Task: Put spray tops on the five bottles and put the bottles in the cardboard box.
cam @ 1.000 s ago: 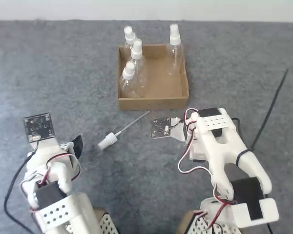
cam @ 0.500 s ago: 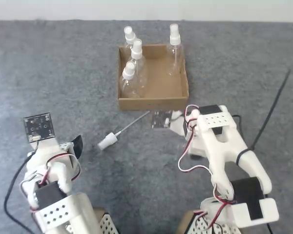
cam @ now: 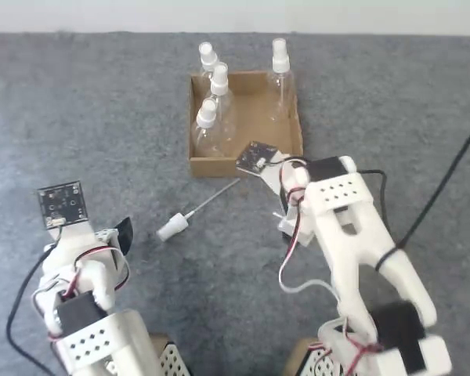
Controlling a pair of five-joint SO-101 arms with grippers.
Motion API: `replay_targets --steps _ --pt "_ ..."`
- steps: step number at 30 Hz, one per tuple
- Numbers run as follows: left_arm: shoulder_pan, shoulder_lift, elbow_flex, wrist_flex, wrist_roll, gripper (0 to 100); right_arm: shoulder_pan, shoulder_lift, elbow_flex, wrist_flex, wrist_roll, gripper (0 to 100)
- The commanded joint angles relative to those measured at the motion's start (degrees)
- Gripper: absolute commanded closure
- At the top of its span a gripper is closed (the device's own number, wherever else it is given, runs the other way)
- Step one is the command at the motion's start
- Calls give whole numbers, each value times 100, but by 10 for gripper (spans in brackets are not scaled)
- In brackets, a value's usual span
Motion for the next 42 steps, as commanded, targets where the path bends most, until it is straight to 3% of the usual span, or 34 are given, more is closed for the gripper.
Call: replay_targets --steps 1,9,12,18,21,32,42 --pt "-26 -88 -40 -141 70 681 -470 -954 -360 136 -1073 972" --pt "97 -79 -163 -123 35 679 -716 -1719 -360 -286 -2523 971" --pt "360 -79 -268 18 -484 678 -646 -1727 -343 -470 -2892 971" --pt "624 -26 -831 554 -800 678 101 -1789 88 -1121 -3411 971" --pt "958 -26 -1138 1020 -1292 678 382 -1745 273 -1323 -3692 971" --pt "1873 70 -1182 1204 -1679 679 1086 -1727 888 -2105 -4114 971" --pt "2215 2558 -1763 738 -1662 681 1121 -1727 967 -2202 -4167 971"
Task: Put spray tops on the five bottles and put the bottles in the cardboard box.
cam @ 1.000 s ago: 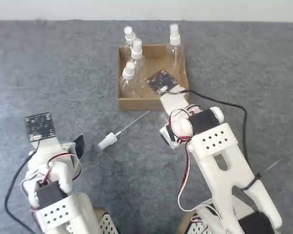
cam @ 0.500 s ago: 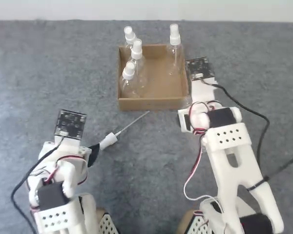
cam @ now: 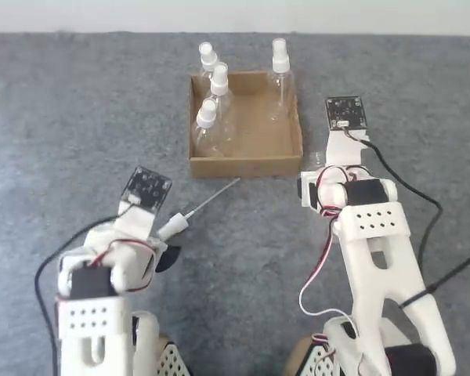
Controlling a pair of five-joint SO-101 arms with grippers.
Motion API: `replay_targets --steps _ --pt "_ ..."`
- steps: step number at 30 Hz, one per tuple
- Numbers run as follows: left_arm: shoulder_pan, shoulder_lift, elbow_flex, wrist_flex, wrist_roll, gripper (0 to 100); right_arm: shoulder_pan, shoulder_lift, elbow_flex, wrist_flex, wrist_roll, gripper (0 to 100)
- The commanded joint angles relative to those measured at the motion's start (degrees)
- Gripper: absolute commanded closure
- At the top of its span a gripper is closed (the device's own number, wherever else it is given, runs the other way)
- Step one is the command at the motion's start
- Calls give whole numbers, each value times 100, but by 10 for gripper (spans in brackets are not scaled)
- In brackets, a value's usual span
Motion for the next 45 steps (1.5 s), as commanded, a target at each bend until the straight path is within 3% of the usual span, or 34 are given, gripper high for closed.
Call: replay_targets --steps 1,8,18,34,38,45 --pt "35 1178 -743 -281 -18 681 84 -277 -53 -92 -70 971" --pt "53 2259 -1121 -299 220 681 84 -277 -44 -84 -70 971" --pt "-53 3692 -1226 -1196 211 681 75 -286 79 -136 -70 969" --pt "-914 6488 -3345 -1248 246 682 84 -286 88 -136 -70 969" --pt "-1037 6866 -3890 -1090 255 718 92 -286 88 -136 -70 968" --pt "-1002 6655 -4725 114 229 720 92 -286 88 -136 -62 968"
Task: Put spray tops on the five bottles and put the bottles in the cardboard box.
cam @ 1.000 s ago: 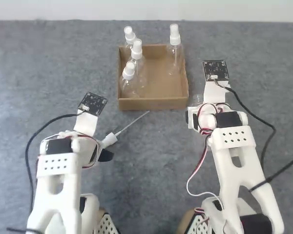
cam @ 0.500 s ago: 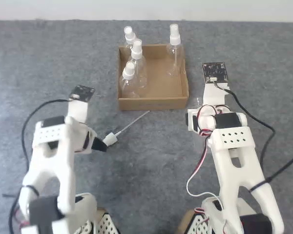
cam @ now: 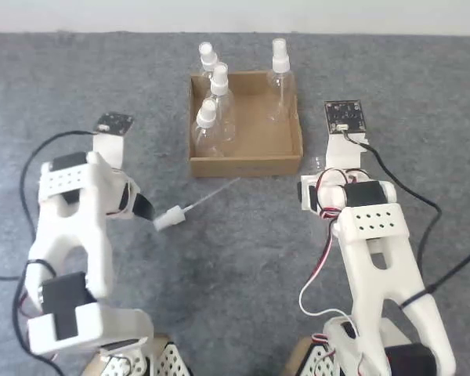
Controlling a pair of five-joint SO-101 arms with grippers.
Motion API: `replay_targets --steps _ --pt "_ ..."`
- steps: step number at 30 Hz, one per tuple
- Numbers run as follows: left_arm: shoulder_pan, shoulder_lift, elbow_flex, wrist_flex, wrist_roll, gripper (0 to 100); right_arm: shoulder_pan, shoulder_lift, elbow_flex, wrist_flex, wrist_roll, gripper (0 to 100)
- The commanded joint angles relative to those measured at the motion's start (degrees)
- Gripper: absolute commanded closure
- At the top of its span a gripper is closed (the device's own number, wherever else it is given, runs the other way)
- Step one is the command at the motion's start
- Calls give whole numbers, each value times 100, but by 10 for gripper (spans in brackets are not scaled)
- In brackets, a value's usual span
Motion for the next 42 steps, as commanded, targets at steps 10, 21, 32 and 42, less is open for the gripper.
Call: replay_targets --steps 10,21,32,42 --pt "703 -1099 -277 1319 0 717 92 -286 -53 -127 -44 968" --pt "870 -695 901 -158 9 720 92 -286 -53 -127 -44 968" --pt "88 413 66 -853 53 723 92 -286 -53 -127 -35 968" --pt "9 844 -1411 -818 1231 765 92 -286 -53 -127 -35 968"
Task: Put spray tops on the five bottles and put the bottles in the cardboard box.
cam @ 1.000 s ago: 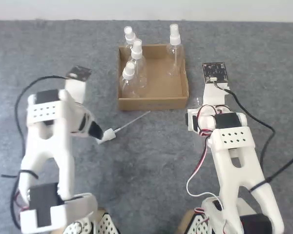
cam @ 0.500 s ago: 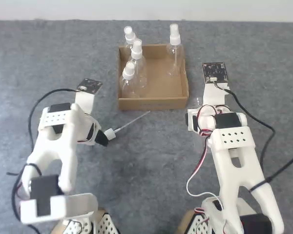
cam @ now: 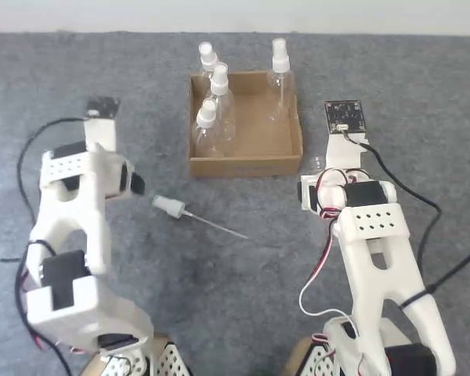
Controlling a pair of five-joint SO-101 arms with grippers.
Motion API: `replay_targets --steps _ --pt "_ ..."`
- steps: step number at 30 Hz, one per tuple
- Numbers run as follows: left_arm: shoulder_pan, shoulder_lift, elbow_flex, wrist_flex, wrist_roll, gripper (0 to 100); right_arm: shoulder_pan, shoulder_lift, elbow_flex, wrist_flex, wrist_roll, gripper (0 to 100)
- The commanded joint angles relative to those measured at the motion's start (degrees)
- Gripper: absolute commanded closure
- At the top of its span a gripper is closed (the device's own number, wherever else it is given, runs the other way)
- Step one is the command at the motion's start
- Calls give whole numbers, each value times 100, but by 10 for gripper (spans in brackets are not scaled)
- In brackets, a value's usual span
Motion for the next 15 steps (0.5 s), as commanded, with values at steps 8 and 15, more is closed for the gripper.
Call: replay_targets --steps 8,15 --pt "273 -105 -971 818 1143 767 84 -286 -53 -127 -35 968" --pt "571 -105 -1042 1442 2215 768 84 -286 -53 -127 -35 968"
